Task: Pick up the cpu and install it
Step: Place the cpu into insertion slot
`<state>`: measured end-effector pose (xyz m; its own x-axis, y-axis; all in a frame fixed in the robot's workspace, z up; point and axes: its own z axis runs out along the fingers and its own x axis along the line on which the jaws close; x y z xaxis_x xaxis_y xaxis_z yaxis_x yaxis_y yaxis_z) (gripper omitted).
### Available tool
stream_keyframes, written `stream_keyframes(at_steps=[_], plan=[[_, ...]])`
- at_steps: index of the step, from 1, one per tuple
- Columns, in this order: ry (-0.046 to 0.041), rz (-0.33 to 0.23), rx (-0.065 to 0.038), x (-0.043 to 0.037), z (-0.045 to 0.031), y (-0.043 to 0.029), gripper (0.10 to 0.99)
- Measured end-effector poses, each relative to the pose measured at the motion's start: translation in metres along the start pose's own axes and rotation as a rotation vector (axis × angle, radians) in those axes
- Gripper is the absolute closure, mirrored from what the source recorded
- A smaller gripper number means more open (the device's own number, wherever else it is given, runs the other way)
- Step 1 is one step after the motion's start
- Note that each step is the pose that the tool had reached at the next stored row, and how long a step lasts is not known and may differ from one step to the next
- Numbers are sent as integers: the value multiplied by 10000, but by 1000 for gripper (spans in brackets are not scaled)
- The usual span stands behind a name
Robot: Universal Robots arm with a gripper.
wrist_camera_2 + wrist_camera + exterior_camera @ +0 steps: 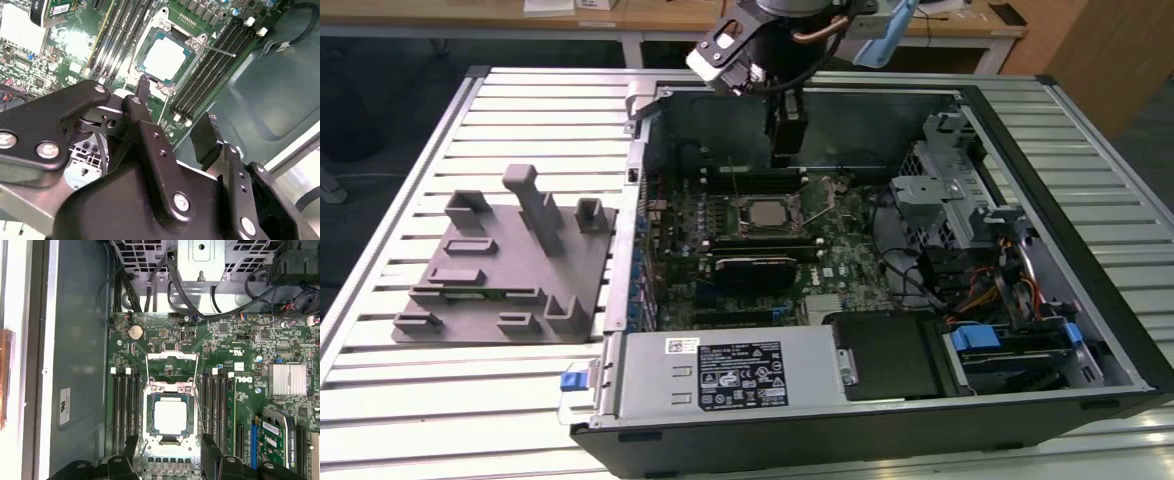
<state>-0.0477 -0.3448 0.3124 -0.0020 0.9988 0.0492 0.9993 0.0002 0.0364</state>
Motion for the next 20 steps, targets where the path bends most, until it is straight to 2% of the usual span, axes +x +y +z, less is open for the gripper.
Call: stream_keyframes(at_steps=[1,20], plan=[[-1,0,0,7,-139,5,478],[-1,0,1,21,-424,15,478]])
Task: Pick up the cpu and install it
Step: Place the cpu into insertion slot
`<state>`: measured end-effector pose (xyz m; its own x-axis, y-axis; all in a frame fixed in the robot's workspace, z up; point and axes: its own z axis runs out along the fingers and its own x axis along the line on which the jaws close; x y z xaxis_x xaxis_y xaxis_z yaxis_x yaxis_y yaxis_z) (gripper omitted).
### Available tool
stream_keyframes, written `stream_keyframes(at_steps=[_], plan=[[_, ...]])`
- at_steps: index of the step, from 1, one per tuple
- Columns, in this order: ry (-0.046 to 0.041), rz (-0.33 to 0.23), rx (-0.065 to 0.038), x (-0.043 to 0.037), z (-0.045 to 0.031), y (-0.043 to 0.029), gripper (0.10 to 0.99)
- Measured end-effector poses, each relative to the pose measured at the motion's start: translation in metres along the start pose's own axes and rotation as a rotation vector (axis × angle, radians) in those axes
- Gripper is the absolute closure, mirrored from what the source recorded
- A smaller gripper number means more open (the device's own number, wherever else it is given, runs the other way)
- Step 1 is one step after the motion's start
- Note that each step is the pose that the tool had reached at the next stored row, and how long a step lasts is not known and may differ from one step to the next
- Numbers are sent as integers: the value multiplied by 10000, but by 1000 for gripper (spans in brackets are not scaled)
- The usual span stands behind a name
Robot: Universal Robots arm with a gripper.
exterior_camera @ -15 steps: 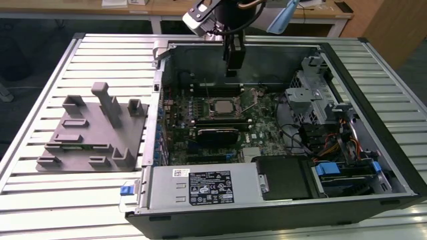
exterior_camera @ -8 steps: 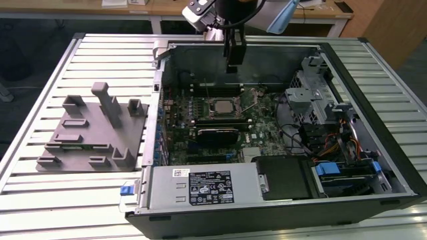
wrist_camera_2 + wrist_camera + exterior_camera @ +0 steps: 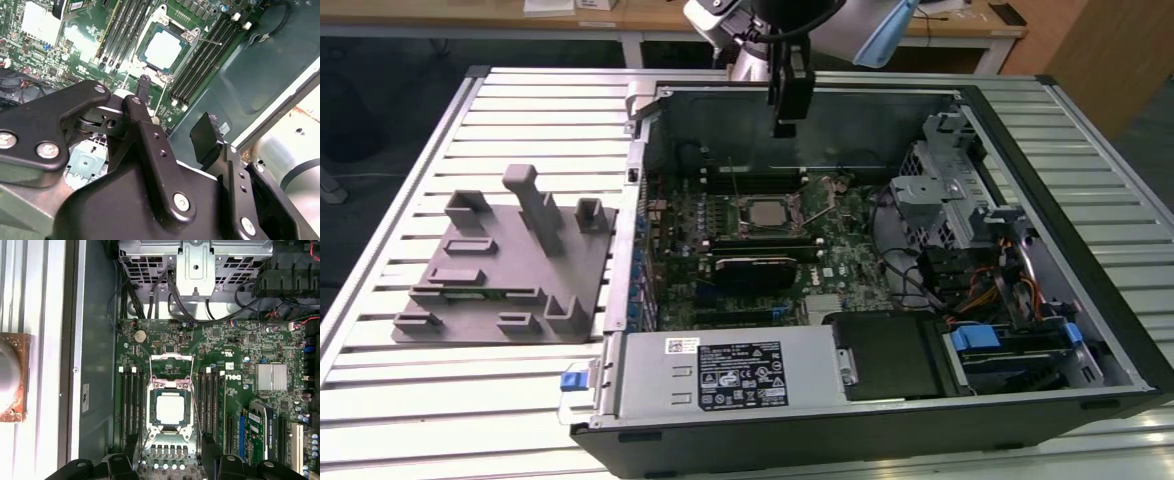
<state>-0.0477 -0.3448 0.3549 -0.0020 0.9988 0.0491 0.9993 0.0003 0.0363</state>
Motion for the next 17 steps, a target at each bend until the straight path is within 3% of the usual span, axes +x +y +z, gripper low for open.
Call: stream_keyframes(at_steps=[17], plan=[[0,0,0,12,-253,9,478]])
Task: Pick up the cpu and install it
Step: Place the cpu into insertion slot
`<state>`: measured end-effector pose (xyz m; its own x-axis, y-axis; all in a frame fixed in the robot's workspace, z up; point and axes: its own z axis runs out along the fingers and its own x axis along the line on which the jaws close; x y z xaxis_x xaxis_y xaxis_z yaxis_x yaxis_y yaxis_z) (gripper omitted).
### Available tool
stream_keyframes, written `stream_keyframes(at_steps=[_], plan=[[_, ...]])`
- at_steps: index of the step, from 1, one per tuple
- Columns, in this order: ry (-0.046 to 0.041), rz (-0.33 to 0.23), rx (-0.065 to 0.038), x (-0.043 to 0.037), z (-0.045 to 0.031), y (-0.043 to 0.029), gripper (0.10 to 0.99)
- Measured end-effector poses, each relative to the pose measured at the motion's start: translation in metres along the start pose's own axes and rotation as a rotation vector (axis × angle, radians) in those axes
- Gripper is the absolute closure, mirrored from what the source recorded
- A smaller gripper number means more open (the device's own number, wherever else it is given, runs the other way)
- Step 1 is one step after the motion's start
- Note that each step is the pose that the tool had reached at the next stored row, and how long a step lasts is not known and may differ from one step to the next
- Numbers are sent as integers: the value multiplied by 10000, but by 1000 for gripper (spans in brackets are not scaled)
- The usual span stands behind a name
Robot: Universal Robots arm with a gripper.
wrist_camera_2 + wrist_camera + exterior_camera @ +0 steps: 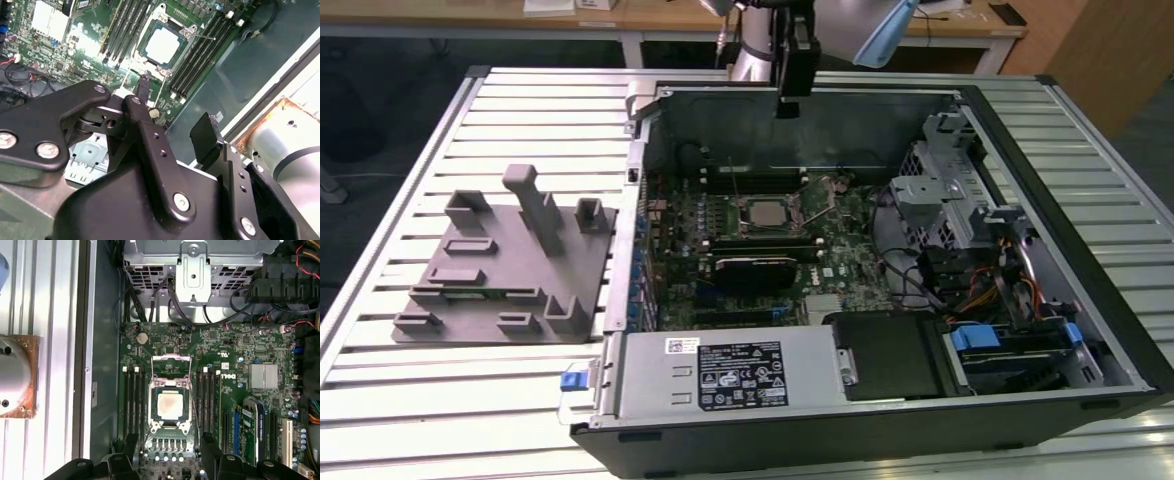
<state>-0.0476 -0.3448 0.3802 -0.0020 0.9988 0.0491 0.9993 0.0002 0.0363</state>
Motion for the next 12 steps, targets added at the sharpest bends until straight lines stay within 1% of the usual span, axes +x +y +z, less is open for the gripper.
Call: stream_keyframes(at_steps=[4,5,7,9,12], plan=[[0,0,0,3,-61,2,478],[0,0,0,5,-92,3,478],[2,0,-1,6,-118,4,478],[2,0,-1,5,-103,4,478],[0,-1,1,3,-56,2,478]])
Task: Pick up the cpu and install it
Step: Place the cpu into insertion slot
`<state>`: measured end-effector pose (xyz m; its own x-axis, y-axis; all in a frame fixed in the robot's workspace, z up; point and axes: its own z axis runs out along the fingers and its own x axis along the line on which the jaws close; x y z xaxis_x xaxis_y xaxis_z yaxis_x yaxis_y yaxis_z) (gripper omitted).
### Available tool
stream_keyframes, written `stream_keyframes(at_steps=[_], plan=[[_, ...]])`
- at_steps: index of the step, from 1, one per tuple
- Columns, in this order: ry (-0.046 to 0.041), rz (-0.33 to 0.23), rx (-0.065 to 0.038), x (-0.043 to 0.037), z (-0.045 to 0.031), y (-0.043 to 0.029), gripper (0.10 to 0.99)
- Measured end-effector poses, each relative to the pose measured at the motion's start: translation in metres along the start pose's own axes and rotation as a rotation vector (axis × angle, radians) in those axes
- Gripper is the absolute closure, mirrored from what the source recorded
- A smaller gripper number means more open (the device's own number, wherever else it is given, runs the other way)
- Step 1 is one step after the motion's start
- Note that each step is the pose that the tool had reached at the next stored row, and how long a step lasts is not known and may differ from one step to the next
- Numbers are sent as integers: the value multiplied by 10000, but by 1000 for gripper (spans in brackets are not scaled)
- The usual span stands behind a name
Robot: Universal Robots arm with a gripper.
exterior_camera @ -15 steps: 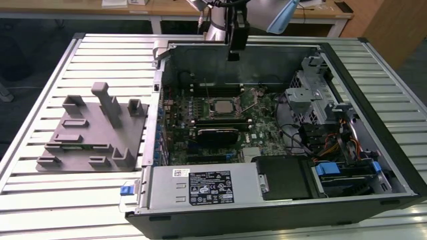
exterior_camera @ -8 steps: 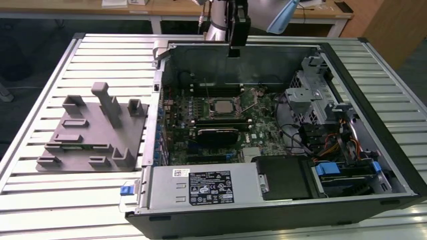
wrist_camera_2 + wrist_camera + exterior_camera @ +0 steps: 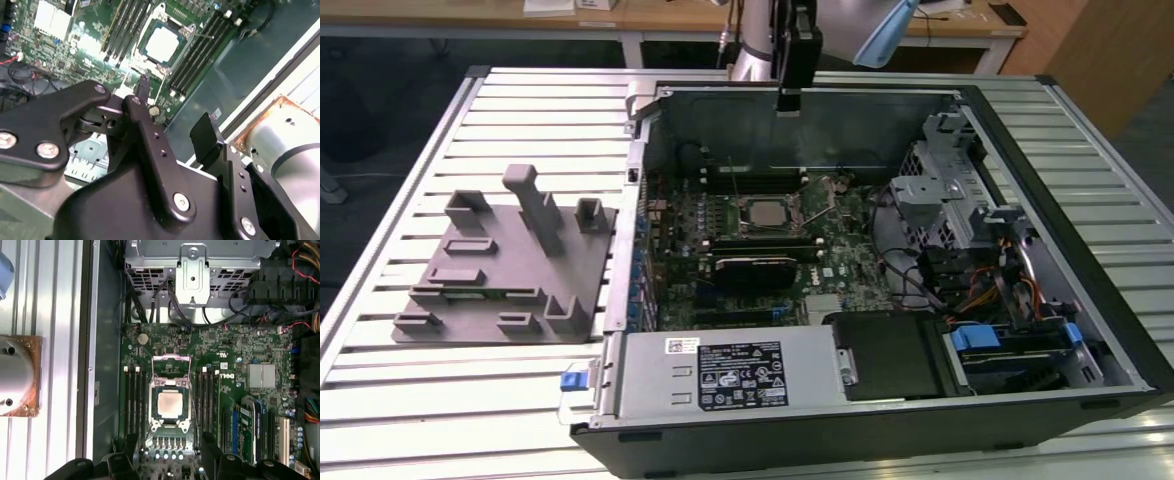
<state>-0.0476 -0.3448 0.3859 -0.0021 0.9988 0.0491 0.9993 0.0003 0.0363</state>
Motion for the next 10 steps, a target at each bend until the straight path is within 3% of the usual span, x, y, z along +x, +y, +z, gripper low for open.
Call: stream_keyframes(at_steps=[10], plan=[[1,0,-1,-9,174,-6,478]])
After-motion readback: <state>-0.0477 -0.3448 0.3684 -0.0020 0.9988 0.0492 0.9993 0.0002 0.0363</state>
